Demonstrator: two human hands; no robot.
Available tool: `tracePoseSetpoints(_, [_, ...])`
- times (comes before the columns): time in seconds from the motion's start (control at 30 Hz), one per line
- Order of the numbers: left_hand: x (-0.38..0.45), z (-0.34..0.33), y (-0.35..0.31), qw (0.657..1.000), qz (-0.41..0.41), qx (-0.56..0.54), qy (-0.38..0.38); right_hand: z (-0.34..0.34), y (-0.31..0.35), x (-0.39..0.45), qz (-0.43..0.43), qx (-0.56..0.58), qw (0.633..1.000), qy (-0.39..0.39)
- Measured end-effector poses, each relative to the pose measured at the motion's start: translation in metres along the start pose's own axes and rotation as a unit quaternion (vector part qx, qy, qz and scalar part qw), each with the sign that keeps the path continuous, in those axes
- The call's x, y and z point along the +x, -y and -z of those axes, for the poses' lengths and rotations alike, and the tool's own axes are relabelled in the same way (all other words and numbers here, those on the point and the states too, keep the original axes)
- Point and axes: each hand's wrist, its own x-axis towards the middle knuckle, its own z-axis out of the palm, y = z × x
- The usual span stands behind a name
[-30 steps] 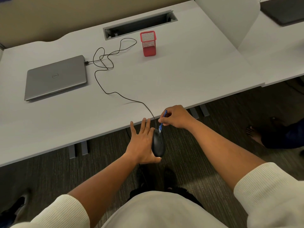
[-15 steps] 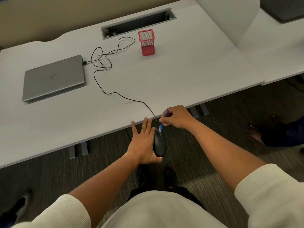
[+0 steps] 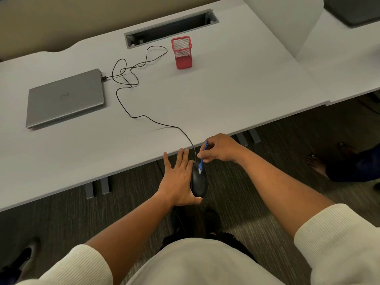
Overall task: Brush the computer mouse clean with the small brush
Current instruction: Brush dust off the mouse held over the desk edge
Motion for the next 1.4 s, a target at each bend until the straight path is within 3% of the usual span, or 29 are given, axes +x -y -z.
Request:
tracePoseSetpoints(0.2, [-0.001, 0.000, -0.002, 1.000, -0.003, 0.004, 0.002, -0.006, 0.001, 0.000, 0.018, -0.007, 0.997, -0.070])
tracePoseSetpoints(0.4, [-0.004, 0.000, 0.001, 1.000, 0.001, 0.004, 0.006, -0.003, 0.003, -0.003, 0.009, -0.005, 1.000, 0.026])
tracePoseSetpoints(0.6, [-0.005, 0.001, 0.002, 1.000, 0.007, 0.008, 0.000, -0.011, 0.000, 0.003, 0.015, 0.001, 0.997, -0.079])
tracePoseSetpoints(0.8, [-0.005, -0.002, 0.003, 1.000, 0.007, -0.005, -0.001, -0.005, 0.003, -0.002, 0.007, 0.022, 0.999, 0.047])
tracePoseSetpoints(0.97, [-0.005, -0.001, 0.004, 1.000, 0.012, -0.005, -0.002, -0.008, 0.003, 0.000, 0.020, -0.008, 0.998, -0.058])
tracePoseSetpoints(1.17, [-0.005, -0.002, 0.006, 0.999, 0.022, -0.031, -0.003, -0.005, 0.001, -0.007, -0.002, 0.087, 0.995, 0.045])
tracePoseSetpoints(1.3, [-0.007, -0.006, 0.009, 0.999, 0.031, -0.033, -0.006, -0.002, -0.006, -0.009, -0.013, 0.040, 0.999, -0.005])
tracePoseSetpoints(1.4, [-0.008, -0.009, 0.010, 0.998, 0.034, -0.041, -0.014, -0.001, -0.009, -0.011, -0.012, 0.080, 0.997, -0.018])
